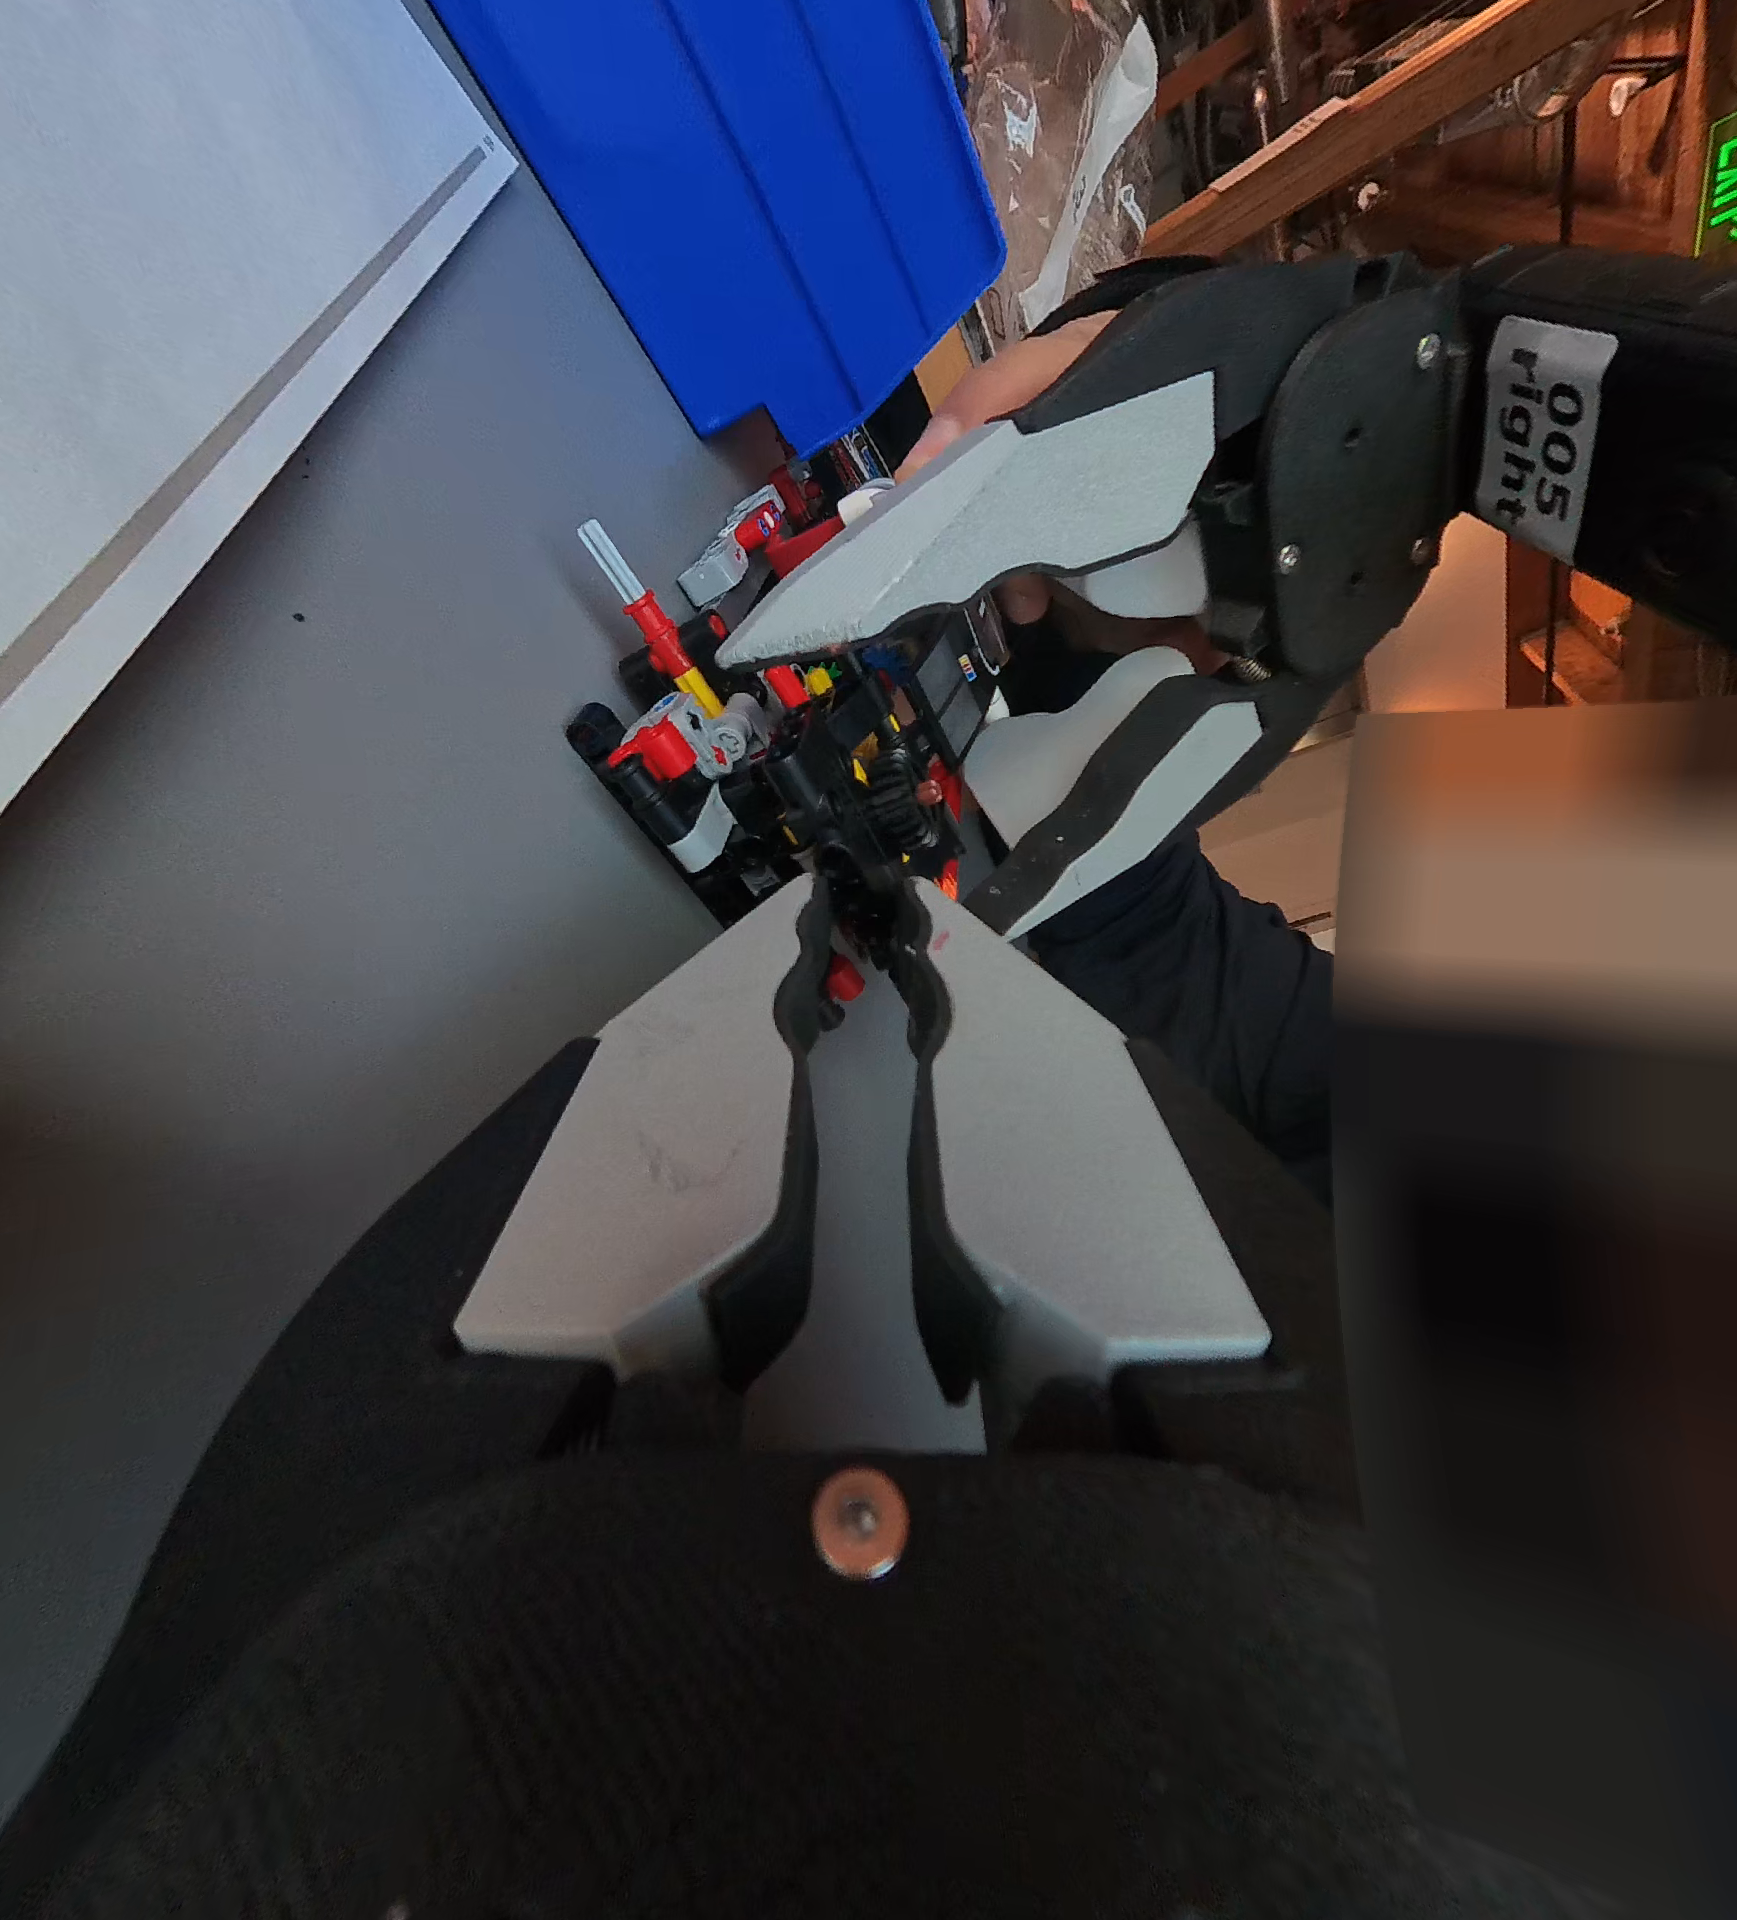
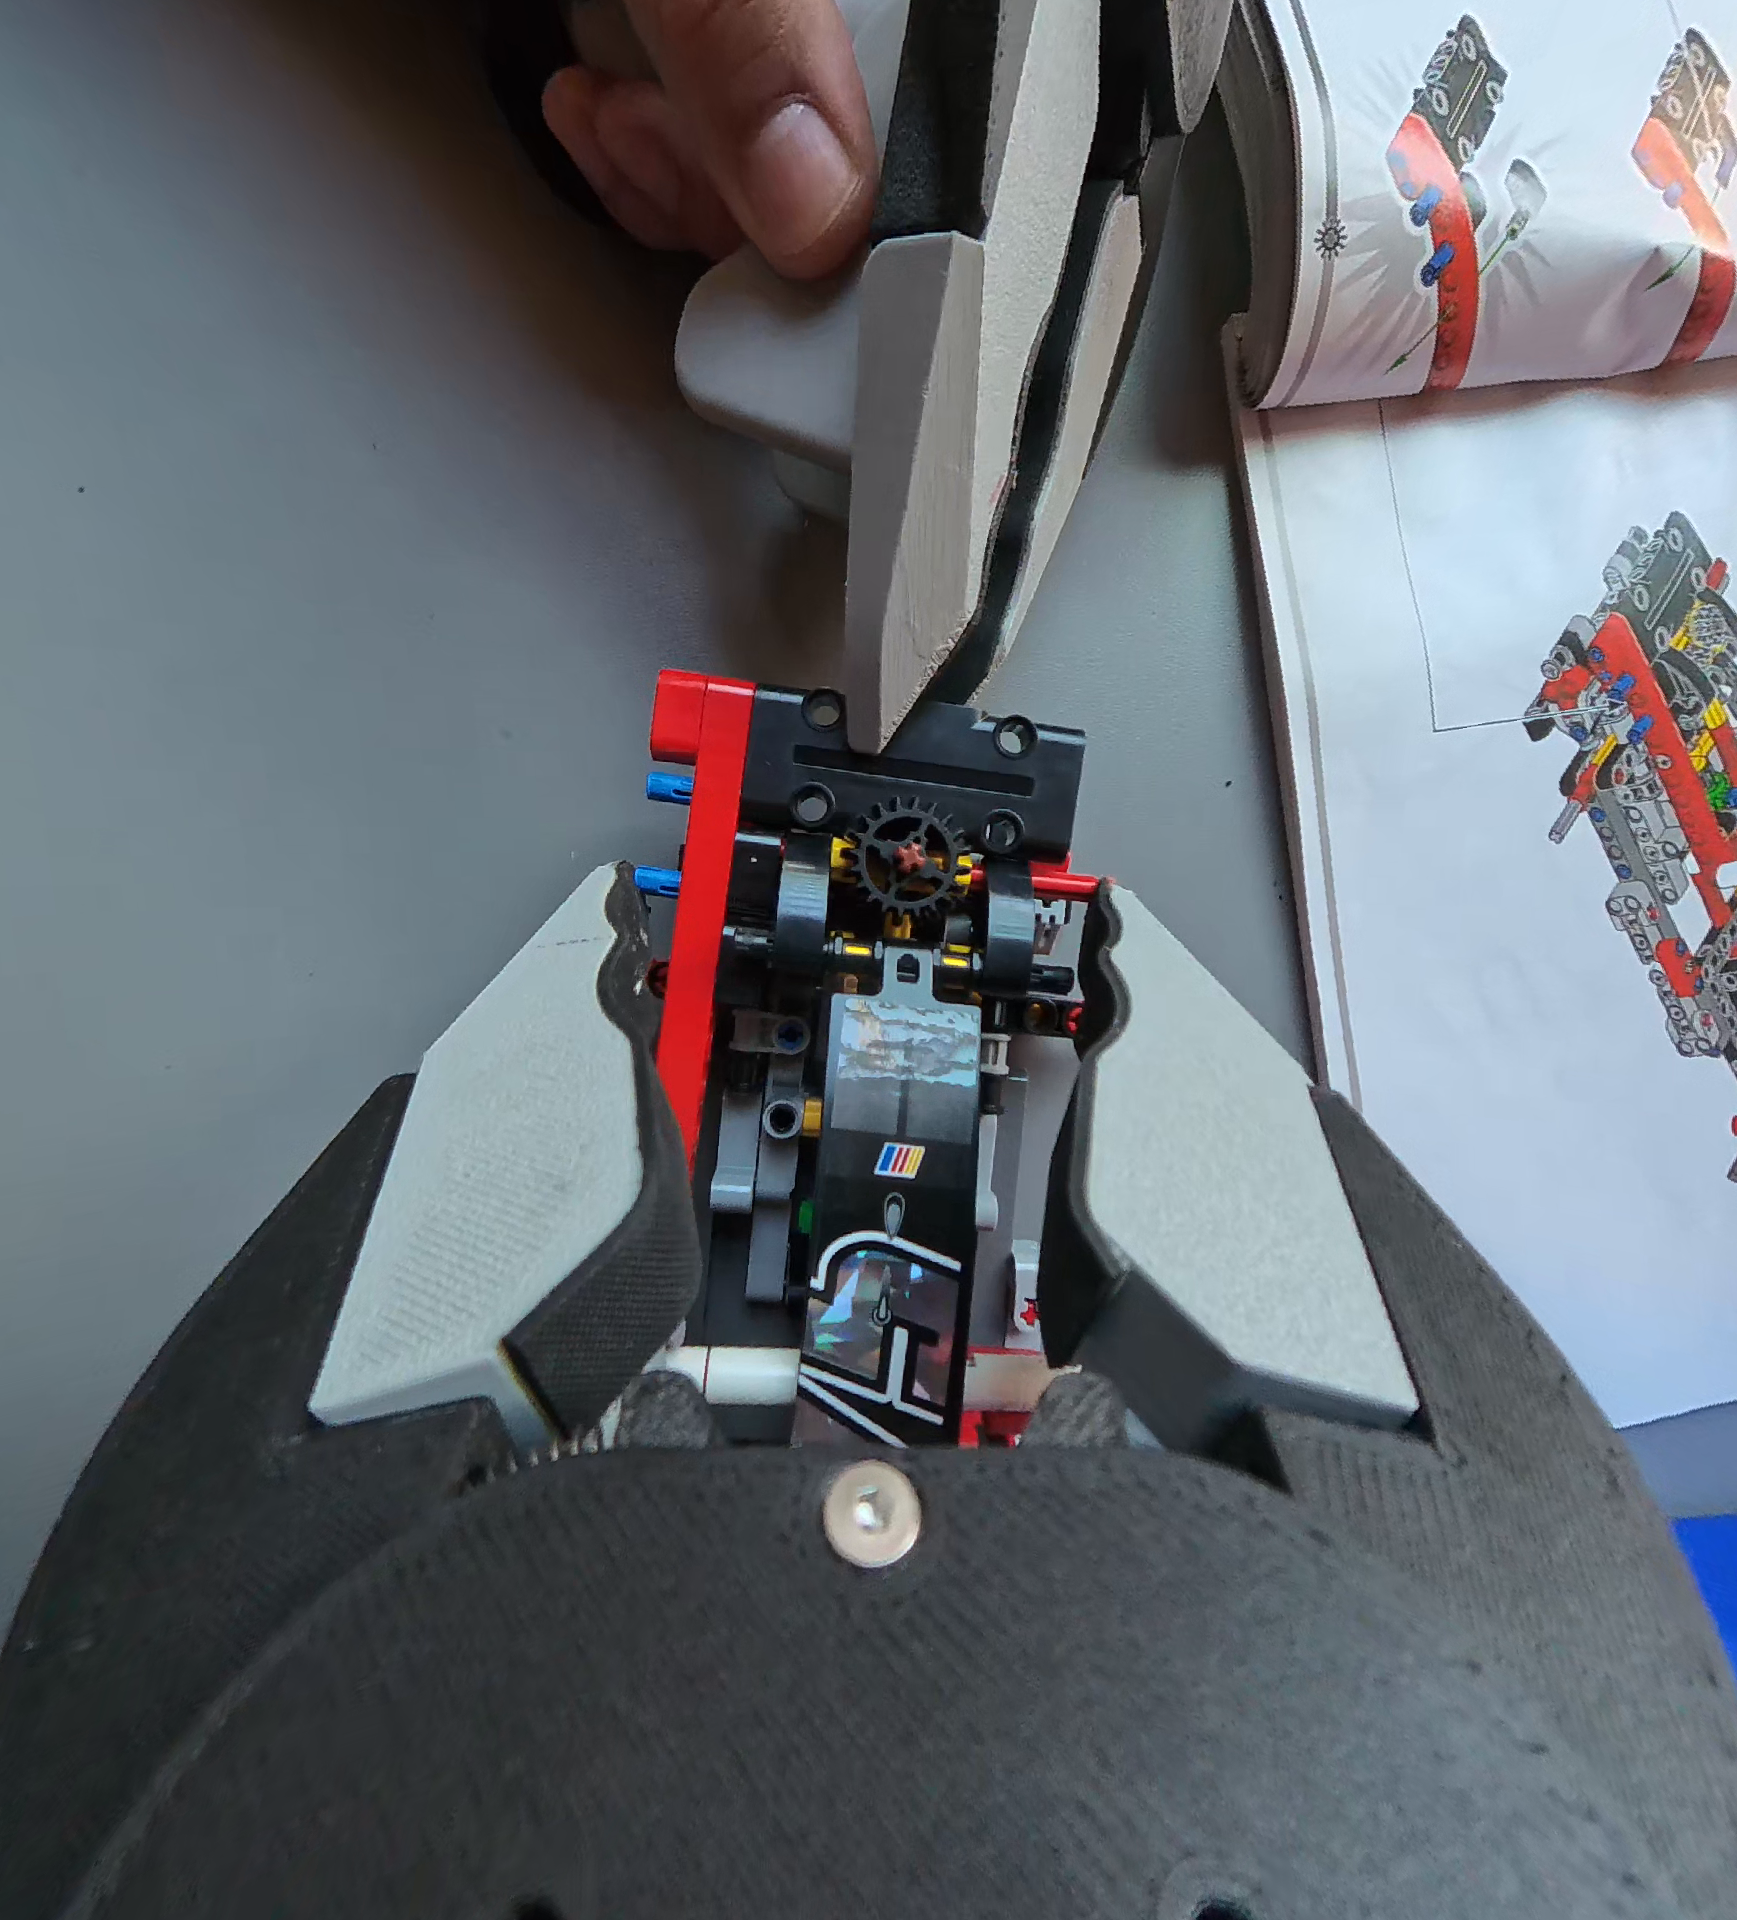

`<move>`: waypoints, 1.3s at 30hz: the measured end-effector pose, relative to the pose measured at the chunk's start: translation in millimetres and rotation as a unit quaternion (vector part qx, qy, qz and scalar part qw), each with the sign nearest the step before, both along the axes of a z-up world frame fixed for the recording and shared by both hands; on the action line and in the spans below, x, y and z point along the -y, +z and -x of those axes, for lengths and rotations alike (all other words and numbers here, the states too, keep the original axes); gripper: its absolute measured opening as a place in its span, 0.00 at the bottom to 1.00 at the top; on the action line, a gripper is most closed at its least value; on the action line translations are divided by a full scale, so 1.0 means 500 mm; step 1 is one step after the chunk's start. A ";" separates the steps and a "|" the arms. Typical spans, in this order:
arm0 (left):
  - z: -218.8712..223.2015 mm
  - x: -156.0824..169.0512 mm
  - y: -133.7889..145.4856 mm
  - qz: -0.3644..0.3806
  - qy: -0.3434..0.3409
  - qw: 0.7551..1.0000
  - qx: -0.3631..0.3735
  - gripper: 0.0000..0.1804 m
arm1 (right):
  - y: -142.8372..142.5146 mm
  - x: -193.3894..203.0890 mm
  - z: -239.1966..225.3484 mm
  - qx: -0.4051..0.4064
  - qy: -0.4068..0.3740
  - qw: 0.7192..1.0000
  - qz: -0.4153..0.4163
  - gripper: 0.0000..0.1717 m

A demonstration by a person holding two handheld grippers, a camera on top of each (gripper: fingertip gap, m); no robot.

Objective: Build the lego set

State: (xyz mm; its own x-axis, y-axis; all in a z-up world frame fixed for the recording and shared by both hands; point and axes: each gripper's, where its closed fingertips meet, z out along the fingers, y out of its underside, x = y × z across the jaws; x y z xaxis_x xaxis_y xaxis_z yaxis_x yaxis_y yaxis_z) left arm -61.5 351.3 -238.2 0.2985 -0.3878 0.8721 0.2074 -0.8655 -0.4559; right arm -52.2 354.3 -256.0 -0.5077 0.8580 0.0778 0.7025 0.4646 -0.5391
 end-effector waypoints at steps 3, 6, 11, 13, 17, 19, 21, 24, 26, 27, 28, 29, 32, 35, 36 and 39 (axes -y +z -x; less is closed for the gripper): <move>0.000 0.000 0.000 -0.001 0.000 1.000 -0.001 0.06 | 0.000 0.000 0.000 -0.002 0.003 1.000 -0.004 0.48; 0.000 0.000 0.000 -0.001 0.000 1.000 0.000 0.06 | 0.000 0.000 0.000 -0.001 0.000 1.000 0.002 0.48; 0.000 0.000 0.000 -0.004 0.001 1.000 -0.004 0.06 | 0.000 0.000 0.000 -0.001 -0.001 1.000 -0.002 0.48; 0.000 0.000 0.000 -0.003 0.002 1.000 -0.002 0.06 | 0.000 0.001 0.000 0.001 -0.007 1.000 0.009 0.48; 0.003 -0.004 0.000 -0.004 0.010 1.000 -0.003 0.06 | 0.003 -0.002 0.004 -0.008 -0.017 1.000 0.019 0.48; 0.002 -0.003 -0.001 -0.006 0.009 1.000 -0.005 0.06 | 0.004 -0.002 0.004 -0.017 -0.014 1.000 0.004 0.48; 0.002 -0.002 0.000 -0.008 0.008 1.000 -0.005 0.06 | 0.005 0.000 0.002 -0.021 -0.013 1.000 0.003 0.50; 0.003 -0.003 0.000 -0.011 0.010 1.000 -0.006 0.06 | 0.009 0.005 -0.005 -0.023 -0.009 1.000 0.013 0.57; 0.002 -0.002 0.001 -0.012 0.009 1.000 -0.006 0.06 | 0.012 0.001 -0.006 -0.030 -0.008 0.999 0.010 0.57; 0.002 -0.002 0.001 -0.013 0.009 1.000 -0.007 0.06 | 0.013 -0.001 -0.008 -0.031 -0.007 0.999 0.009 0.56; 0.002 -0.001 0.001 -0.014 0.009 1.000 -0.008 0.06 | 0.013 -0.002 -0.010 -0.032 -0.006 0.999 0.006 0.56; 0.002 -0.001 0.001 -0.014 0.009 1.000 -0.008 0.06 | 0.013 -0.003 -0.013 -0.031 -0.004 1.000 0.001 0.56; 0.002 -0.001 0.000 -0.013 0.009 1.000 -0.008 0.06 | 0.009 -0.014 -0.024 -0.024 -0.003 0.999 -0.026 0.54; 0.002 -0.002 0.000 -0.013 0.010 1.000 -0.007 0.06 | 0.004 -0.016 -0.029 -0.020 -0.001 0.999 -0.034 0.52; 0.002 -0.001 0.000 -0.012 0.009 1.000 -0.007 0.06 | 0.004 -0.016 -0.030 -0.018 -0.001 0.999 -0.036 0.52; 0.003 -0.002 -0.001 -0.012 0.011 1.000 -0.009 0.06 | 0.009 -0.015 -0.028 -0.023 0.002 0.999 -0.042 0.47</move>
State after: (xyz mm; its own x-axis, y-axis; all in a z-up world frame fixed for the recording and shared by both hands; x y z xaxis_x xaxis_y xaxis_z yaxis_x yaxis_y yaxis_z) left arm -62.9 352.4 -238.6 0.3226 -0.4010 0.8574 0.2189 -0.8497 -0.4797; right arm -38.0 361.6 -251.4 -0.5055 0.8452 0.1732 0.6763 0.5128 -0.5287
